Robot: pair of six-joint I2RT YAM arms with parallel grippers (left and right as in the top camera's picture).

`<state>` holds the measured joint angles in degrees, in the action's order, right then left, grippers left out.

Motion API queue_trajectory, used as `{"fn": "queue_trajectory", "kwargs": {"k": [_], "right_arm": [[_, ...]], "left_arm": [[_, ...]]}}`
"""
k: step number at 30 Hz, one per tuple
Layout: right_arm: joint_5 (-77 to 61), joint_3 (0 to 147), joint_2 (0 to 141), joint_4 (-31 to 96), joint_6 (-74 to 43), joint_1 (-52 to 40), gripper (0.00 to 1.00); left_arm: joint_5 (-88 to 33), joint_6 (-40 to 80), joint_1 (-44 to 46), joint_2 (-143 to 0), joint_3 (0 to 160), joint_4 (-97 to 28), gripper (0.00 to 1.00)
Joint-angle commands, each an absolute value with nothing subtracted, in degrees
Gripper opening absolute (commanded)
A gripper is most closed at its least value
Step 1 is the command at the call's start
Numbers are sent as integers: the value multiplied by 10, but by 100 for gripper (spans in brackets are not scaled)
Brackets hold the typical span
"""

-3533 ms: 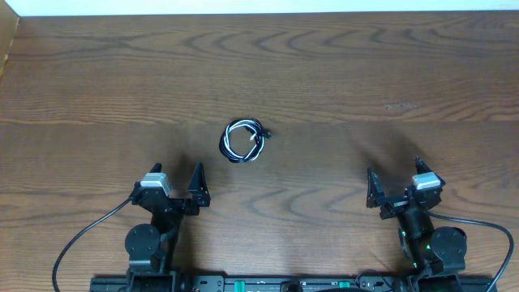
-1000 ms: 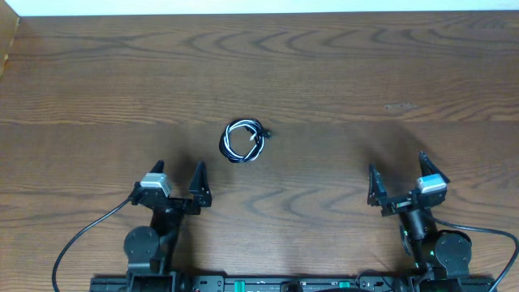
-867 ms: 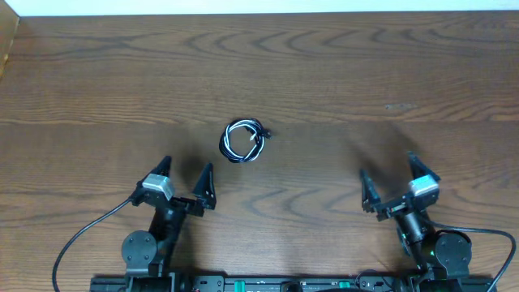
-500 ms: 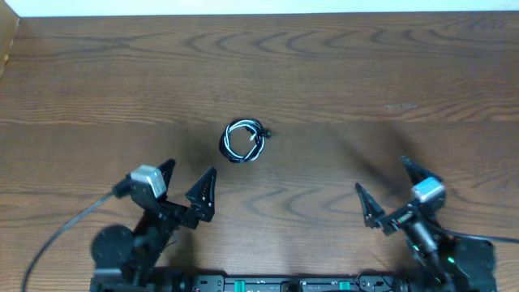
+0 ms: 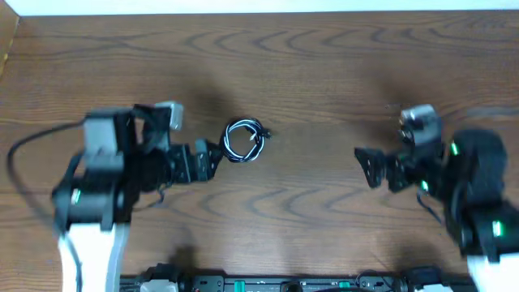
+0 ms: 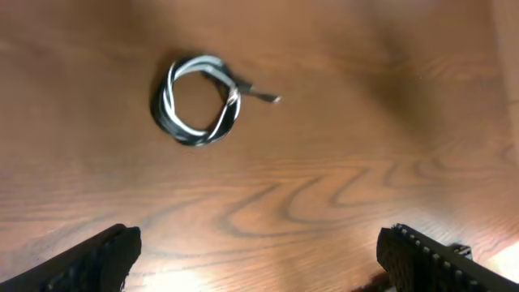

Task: Untangle cables
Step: 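Raise both arms and move both grippers toward the coiled cable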

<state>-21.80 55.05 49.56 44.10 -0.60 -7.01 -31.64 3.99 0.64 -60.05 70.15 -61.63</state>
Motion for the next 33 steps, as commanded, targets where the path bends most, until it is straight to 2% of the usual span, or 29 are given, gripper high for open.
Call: {"fn": "queue_trajectory", "kwargs": {"k": [1, 6, 7, 8, 9, 18, 20, 22, 25, 30, 33], "right_arm": [[-239, 643, 608, 490, -11, -72, 99], [-334, 659, 684, 479, -69, -72, 99], [-346, 659, 697, 469, -75, -72, 79], [-355, 659, 708, 460, -77, -72, 31], [-366, 659, 720, 452, -77, -72, 1], [-411, 659, 806, 400, -81, -107, 2], [-410, 659, 829, 381, -96, -124, 17], [-408, 659, 849, 360, -110, -139, 25], [-406, 659, 888, 312, -124, -166, 31], [-387, 659, 946, 229, -145, -198, 34], [-330, 659, 992, 183, -197, -218, 43]], "left_arm": [[-343, 51, 7, -674, 709, -618, 98], [-390, 91, 7, -754, 709, -609, 100], [-390, 91, 7, -770, 709, -599, 57], [-390, 91, 7, -783, 709, -593, 20], [-390, 91, 7, -797, 709, -590, 8], [-329, 97, 7, -896, 707, -584, 8], [-305, 106, 7, -915, 707, -580, 8], [-285, 114, 7, -931, 707, -568, 23], [-258, 134, 7, -957, 707, -545, 38], [-243, 167, 7, -994, 707, -482, 41], [-243, 182, 7, -1020, 707, -434, 41]]}}
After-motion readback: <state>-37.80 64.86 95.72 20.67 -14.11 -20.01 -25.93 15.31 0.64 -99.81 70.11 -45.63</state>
